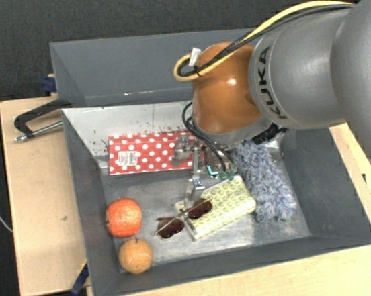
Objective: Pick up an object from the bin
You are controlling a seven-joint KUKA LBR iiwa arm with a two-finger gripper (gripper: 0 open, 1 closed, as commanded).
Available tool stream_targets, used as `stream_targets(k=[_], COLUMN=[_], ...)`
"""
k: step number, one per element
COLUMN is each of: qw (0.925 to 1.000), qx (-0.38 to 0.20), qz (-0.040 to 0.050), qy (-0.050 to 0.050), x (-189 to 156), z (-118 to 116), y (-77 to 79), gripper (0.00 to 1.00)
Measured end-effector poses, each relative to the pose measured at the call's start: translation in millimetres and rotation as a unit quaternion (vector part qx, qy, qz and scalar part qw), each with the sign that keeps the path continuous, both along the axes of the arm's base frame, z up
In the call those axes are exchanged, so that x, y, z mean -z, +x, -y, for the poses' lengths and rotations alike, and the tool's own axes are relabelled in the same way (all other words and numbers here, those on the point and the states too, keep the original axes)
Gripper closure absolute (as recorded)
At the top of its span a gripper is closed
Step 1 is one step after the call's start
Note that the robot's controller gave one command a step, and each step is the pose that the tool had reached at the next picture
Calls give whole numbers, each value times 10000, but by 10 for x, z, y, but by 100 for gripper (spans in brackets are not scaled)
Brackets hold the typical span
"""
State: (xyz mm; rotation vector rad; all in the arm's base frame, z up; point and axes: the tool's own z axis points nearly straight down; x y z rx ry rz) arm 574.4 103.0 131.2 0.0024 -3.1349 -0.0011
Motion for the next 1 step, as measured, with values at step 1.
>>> stream_targets(k=[1], qw=[10000], qx=[7], qz=[31], qy=[4], x=[-39], z=[4], y=[15], gripper=[0])
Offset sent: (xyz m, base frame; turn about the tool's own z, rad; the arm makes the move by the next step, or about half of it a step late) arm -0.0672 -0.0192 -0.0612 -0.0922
